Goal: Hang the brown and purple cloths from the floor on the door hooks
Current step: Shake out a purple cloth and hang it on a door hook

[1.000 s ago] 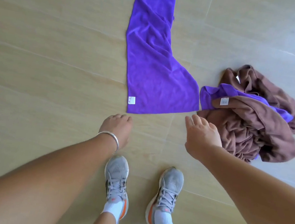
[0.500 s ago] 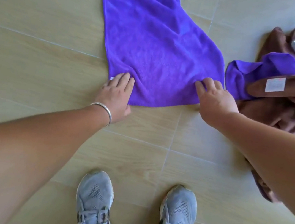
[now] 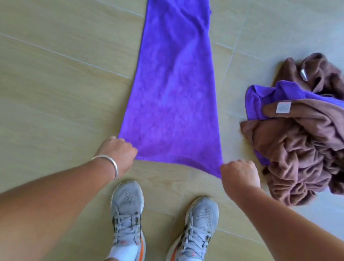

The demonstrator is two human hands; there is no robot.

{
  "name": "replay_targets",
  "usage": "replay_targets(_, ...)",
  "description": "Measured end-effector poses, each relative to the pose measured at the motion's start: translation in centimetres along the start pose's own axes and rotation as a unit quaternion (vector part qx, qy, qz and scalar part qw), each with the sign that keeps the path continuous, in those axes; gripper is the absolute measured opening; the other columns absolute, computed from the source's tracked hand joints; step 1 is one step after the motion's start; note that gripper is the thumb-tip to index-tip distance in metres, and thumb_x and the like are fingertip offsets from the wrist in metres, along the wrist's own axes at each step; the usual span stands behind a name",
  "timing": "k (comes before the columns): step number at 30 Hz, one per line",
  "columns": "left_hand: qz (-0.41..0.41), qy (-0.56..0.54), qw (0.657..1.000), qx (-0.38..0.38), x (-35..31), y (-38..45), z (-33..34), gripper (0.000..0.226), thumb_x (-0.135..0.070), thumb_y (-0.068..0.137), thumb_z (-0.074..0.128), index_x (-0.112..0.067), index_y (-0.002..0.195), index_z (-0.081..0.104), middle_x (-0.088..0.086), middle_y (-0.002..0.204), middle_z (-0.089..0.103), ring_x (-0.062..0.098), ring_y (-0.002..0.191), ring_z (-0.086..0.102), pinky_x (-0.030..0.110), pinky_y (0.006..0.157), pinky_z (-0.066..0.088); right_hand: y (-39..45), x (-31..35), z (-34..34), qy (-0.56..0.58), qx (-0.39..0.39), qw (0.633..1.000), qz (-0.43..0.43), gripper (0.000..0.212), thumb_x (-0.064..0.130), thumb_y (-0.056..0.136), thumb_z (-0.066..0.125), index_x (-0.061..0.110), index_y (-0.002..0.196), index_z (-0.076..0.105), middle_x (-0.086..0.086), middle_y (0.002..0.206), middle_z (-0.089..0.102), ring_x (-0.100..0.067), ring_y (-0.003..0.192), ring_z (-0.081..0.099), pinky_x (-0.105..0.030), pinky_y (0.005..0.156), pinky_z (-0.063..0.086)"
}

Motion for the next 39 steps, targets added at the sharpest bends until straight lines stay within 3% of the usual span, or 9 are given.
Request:
replay_targets(7,0.024,-0.096,0.994,-0.038,1.3,-10.0,-7.2,0.017,-0.024,0.08,0.044,-0.02,0.085,0.06,-0.001,0.097,0.069,0.021,0.101,0.059,0.031,0.09,0.034,-9.6,3.6,-4.6,0.128,0.024,0.991,-0.013,0.039,0.034,0.083,0.05,0.029,0.121,0.051,0.005,0.119,0.054,-0.019,0.115,0.046,-0.035,0.09,0.036)
replay_targets(13,0.065,-0.119,0.985,-0.108,2.1,-13.1,-14.5,0.02,-0.033,0.088,0.041,-0.022,0.071,0.042,0.002,0.087,0.067,0.026,0.088,0.059,0.032,0.074,0.028,-11.0,11.6,-9.1,0.287,0.028,0.957,-0.015,0.086,0.07,0.072,0.057,0.023,0.14,0.033,0.002,0.137,0.043,-0.02,0.128,0.039,-0.037,0.101,0.036)
replay_targets(16,0.094,-0.112,0.982,-0.117,1.7,-13.2,-16.4,0.025,-0.034,0.092,0.041,-0.021,0.071,0.039,0.005,0.086,0.066,0.029,0.086,0.057,0.033,0.07,0.024,-10.7,15.2,-10.0,0.375,0.022,0.926,0.023,0.099,0.077,0.069,0.053,0.02,0.145,0.024,0.003,0.144,0.035,-0.018,0.134,0.033,-0.037,0.104,0.034)
replay_targets(20,0.12,-0.097,0.979,-0.13,1.5,-12.7,-18.3,0.03,-0.037,0.094,0.041,-0.019,0.07,0.039,0.005,0.08,0.063,0.03,0.086,0.056,0.034,0.068,0.028,-9.6,16.4,-12.0,0.502,-0.053,0.857,0.105,0.102,0.08,0.066,0.054,0.018,0.143,0.029,0.002,0.147,0.034,-0.019,0.136,0.032,-0.036,0.106,0.035)
replay_targets(23,0.142,-0.111,0.971,-0.158,1.1,-12.6,-20.0,0.034,-0.04,0.094,0.043,-0.018,0.068,0.038,0.002,0.072,0.056,0.029,0.085,0.056,0.035,0.07,0.039,-8.8,15.5,-13.5,0.551,-0.12,0.814,0.139,0.09,0.072,0.07,0.06,0.014,0.135,0.039,0.0,0.143,0.039,-0.02,0.134,0.034,-0.036,0.104,0.036)
replay_targets(28,0.195,-0.159,0.935,-0.25,1.6,-14.1,-24.4,0.035,-0.04,0.092,0.048,-0.021,0.064,0.039,-0.004,0.062,0.038,0.031,0.075,0.056,0.041,0.065,0.042,-8.3,12.1,-15.5,0.616,-0.192,0.742,0.18,0.034,0.036,0.085,0.053,0.017,0.114,0.053,0.0,0.122,0.055,-0.024,0.115,0.05,-0.041,0.09,0.045)
replay_targets(32,0.214,-0.158,0.906,-0.33,3.0,-15.9,-28.0,0.035,-0.034,0.085,0.055,-0.015,0.059,0.042,-0.004,0.057,0.037,0.031,0.058,0.051,0.032,0.051,0.032,-8.1,9.3,-17.1,0.57,-0.222,0.772,0.174,0.023,0.018,0.088,0.043,0.013,0.101,0.061,-0.006,0.106,0.063,-0.03,0.101,0.054,-0.041,0.08,0.046)
replay_targets(35,0.207,-0.159,0.892,-0.37,5.0,-17.5,-30.2,0.039,-0.036,0.085,0.051,-0.009,0.057,0.045,0.004,0.053,0.044,0.031,0.053,0.048,0.034,0.047,0.036,-8.3,7.7,-17.5,0.522,-0.223,0.806,0.168,0.021,0.016,0.086,0.047,0.014,0.099,0.064,-0.008,0.098,0.065,-0.033,0.093,0.056,-0.036,0.072,0.043)
replay_targets(39,0.202,-0.165,0.874,-0.409,8.1,-19.9,-31.9,0.039,-0.031,0.086,0.047,-0.008,0.054,0.04,0.004,0.052,0.036,0.029,0.049,0.038,0.032,0.045,0.033,-8.4,6.6,-17.2,0.542,-0.175,0.803,0.177,0.008,0.016,0.081,0.049,0.017,0.088,0.053,-0.007,0.079,0.062,-0.034,0.078,0.056,-0.035,0.063,0.042)
Point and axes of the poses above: each hand's wrist, its own y-axis towards the middle knuckle, its own z-axis out of the palm, x = y × z, the point moved 10 cm from there along y, towards the middle knuckle
